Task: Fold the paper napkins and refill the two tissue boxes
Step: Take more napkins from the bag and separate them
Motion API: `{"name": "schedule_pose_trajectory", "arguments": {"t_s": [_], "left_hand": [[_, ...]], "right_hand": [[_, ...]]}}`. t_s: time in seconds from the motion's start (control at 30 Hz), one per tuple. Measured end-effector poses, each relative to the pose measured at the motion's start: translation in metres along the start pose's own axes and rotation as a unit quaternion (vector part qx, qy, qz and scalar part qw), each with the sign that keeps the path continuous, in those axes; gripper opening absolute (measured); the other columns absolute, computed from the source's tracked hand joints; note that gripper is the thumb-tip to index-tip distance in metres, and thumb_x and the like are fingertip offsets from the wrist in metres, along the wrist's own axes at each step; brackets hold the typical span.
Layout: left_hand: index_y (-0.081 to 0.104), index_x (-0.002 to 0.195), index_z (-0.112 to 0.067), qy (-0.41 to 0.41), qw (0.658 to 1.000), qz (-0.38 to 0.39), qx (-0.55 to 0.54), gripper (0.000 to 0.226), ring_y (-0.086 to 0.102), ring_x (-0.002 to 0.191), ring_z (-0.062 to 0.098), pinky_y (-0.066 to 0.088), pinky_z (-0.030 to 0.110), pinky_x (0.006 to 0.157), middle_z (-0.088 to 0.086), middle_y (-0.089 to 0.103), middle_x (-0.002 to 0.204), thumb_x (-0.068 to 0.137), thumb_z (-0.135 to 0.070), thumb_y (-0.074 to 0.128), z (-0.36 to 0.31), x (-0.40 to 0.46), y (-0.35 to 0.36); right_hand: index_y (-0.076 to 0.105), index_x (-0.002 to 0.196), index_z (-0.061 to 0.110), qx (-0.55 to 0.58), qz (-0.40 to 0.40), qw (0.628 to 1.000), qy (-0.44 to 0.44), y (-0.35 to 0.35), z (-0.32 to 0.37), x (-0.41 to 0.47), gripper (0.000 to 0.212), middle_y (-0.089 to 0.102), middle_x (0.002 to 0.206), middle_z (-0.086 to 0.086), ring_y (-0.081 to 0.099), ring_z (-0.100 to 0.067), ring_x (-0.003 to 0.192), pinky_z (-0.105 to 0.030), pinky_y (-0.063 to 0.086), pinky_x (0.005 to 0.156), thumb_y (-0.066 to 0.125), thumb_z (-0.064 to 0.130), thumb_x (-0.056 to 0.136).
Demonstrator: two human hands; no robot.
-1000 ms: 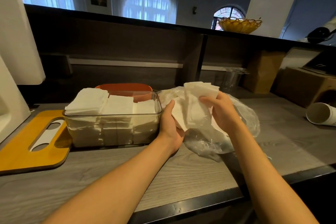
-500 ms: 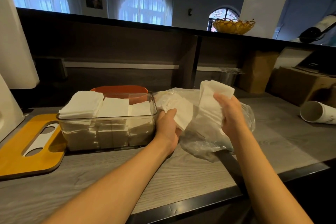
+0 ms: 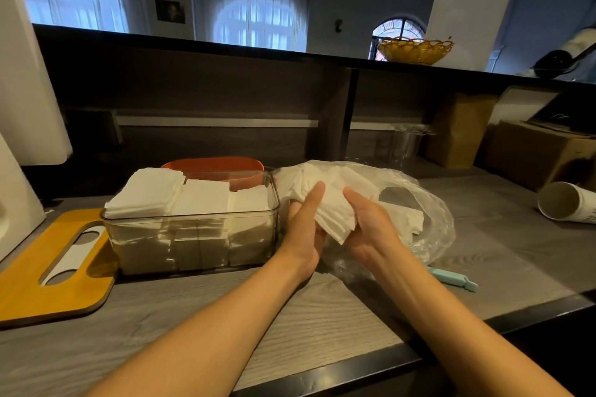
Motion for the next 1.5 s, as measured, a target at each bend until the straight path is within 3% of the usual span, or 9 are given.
{"name": "schedule_pose_trajectory", "arguments": {"t_s": [0.23,0.53,0.67,0.9,1.1,1.2,1.27,1.37,1.5], "left_hand": [[0.059,0.123,-0.02,0.005,1.0,0.013,0.024,0.028,0.07,0.108,0.026,0.055,0.047,0.097,0.008,0.072,0.116,0.096,-0.016,0.064,0.003,-0.001,-0.002],[0.057,0.128,-0.018,0.052,0.995,-0.046,0.07,0.047,0.066,0.114,0.025,0.053,0.05,0.101,0.005,0.068,0.125,0.086,-0.019,0.078,0.0,0.006,-0.008],[0.056,0.124,-0.021,0.02,0.997,-0.08,-0.004,0.029,0.064,0.117,0.027,0.051,0.051,0.103,0.005,0.066,0.127,0.097,-0.018,0.065,0.0,0.007,-0.01],[0.062,0.106,-0.029,-0.003,0.998,-0.062,-0.03,0.022,0.069,0.11,0.029,0.054,0.052,0.099,0.006,0.071,0.118,0.098,-0.009,0.061,-0.001,0.002,-0.006],[0.061,0.108,-0.027,0.014,0.995,-0.083,-0.052,0.019,0.065,0.114,0.026,0.052,0.05,0.102,0.002,0.07,0.116,0.102,-0.01,0.054,-0.005,-0.002,-0.005],[0.057,0.127,-0.02,0.011,0.993,-0.093,-0.076,0.026,0.067,0.108,0.026,0.053,0.051,0.1,0.006,0.068,0.121,0.103,-0.011,0.053,-0.007,-0.003,-0.005],[0.056,0.121,-0.02,-0.012,0.991,-0.084,-0.102,0.019,0.072,0.086,0.024,0.059,0.048,0.088,0.006,0.068,0.107,0.104,-0.012,0.051,-0.007,-0.004,-0.004],[0.054,0.125,-0.018,-0.034,0.989,-0.08,-0.121,0.022,0.073,0.086,0.028,0.062,0.046,0.079,0.011,0.068,0.114,0.103,-0.014,0.053,-0.008,-0.006,-0.003],[0.061,0.113,-0.02,-0.037,0.988,-0.08,-0.123,0.015,0.069,0.102,0.033,0.058,0.052,0.087,0.012,0.071,0.111,0.102,-0.013,0.054,-0.006,-0.006,-0.004]], "right_hand": [[0.059,0.125,0.012,-0.004,0.013,1.0,0.017,-0.001,-0.004,-0.003,0.032,0.074,0.109,-0.015,0.072,-0.033,0.098,-0.048,0.059,0.082,0.063,0.021,0.095],[0.058,0.127,0.012,-0.191,-0.046,0.981,-0.001,-0.014,0.01,0.006,0.037,0.072,0.108,-0.012,0.072,-0.03,0.093,-0.04,0.062,0.068,0.067,0.025,0.093],[0.061,0.12,0.009,-0.203,-0.058,0.976,-0.043,-0.019,0.019,0.007,0.032,0.074,0.103,-0.011,0.073,-0.028,0.092,-0.046,0.06,0.085,0.07,0.017,0.091],[0.063,0.113,0.015,-0.243,-0.026,0.963,-0.115,-0.014,0.031,-0.001,0.021,0.071,0.101,-0.007,0.071,-0.023,0.087,-0.03,0.058,0.061,0.068,0.015,0.092],[0.06,0.115,0.012,-0.267,-0.041,0.961,-0.058,-0.027,0.04,0.0,0.024,0.07,0.102,-0.012,0.07,-0.026,0.084,-0.033,0.056,0.057,0.068,0.017,0.093],[0.061,0.116,0.008,-0.277,-0.085,0.955,-0.066,-0.038,0.05,0.005,0.027,0.069,0.104,-0.011,0.067,-0.025,0.088,-0.039,0.055,0.071,0.068,0.018,0.091],[0.06,0.122,0.008,-0.23,-0.101,0.961,-0.118,-0.042,0.058,0.005,0.033,0.068,0.107,-0.008,0.066,-0.024,0.094,-0.039,0.053,0.077,0.067,0.019,0.092],[0.057,0.127,0.016,-0.088,-0.037,0.984,-0.152,-0.035,0.062,-0.002,0.033,0.068,0.11,-0.007,0.069,-0.025,0.098,-0.037,0.059,0.071,0.063,0.017,0.094],[0.052,0.134,0.015,-0.074,0.075,0.976,-0.19,-0.024,0.067,-0.01,0.045,0.065,0.109,-0.004,0.07,-0.023,0.1,-0.045,0.06,0.081,0.065,0.02,0.091]]}}
Point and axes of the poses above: each hand's wrist, its own x-axis towards the middle knuckle, its own y-axis out of the palm, z = x × y, the point moved 4 cm from there along x, towards the middle knuckle
